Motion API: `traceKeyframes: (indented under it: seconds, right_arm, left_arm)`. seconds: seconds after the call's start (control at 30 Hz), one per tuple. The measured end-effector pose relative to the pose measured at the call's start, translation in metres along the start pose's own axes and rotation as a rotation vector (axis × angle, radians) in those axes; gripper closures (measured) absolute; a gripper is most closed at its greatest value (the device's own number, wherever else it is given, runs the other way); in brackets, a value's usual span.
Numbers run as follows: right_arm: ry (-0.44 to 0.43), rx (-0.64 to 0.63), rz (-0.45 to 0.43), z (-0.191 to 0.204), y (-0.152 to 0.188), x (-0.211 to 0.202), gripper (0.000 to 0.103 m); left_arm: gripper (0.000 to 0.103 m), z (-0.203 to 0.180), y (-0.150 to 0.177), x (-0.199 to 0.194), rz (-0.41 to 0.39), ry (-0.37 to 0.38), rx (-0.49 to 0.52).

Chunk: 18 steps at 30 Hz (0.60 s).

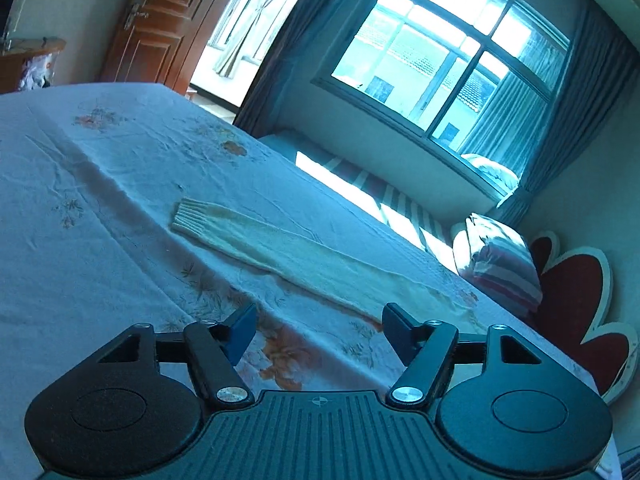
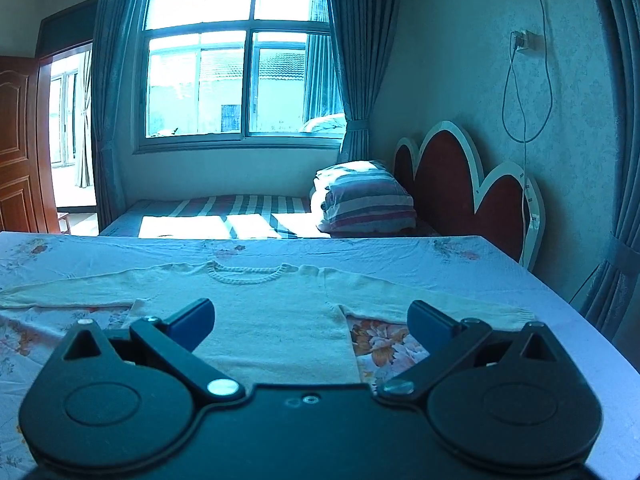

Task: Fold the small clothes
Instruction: 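Grasp the sleeve cuff nearest the left tool with the left gripper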

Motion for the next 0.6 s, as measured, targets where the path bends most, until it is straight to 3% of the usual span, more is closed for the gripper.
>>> traceKeyframes:
  seconds: [0.13, 0.33, 0.6]
  right_arm:
    - [0.048, -0.009, 0.041, 0.019, 0.000, 0.043, 0.000]
    - [0.124, 0.003, 0.113, 0.027, 0.004, 0.081, 0.000]
    - [0.177, 0.017, 0.132, 0.029, -0.002, 0.096, 0.000]
  left_arm:
    - [0.034, 0.056, -0.031, 0.075, 0.013, -0.024, -0.135]
    - [0.035, 0.119, -0.046, 0.151, 0.077, -0.028, -0.324]
    - [0.038, 0.136, -0.040, 0.194, 0.058, 0.077, -0.447]
Point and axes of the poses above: each gripper's, at about its wrist camera, not at the fingertips, and x roughly the way its jaws point, z to its left, y to its underside, the point moved 6 cm from there along x, roughly the way its jaws point, and after that the axes turned 5 degrees about y, right-handed, at the moved point
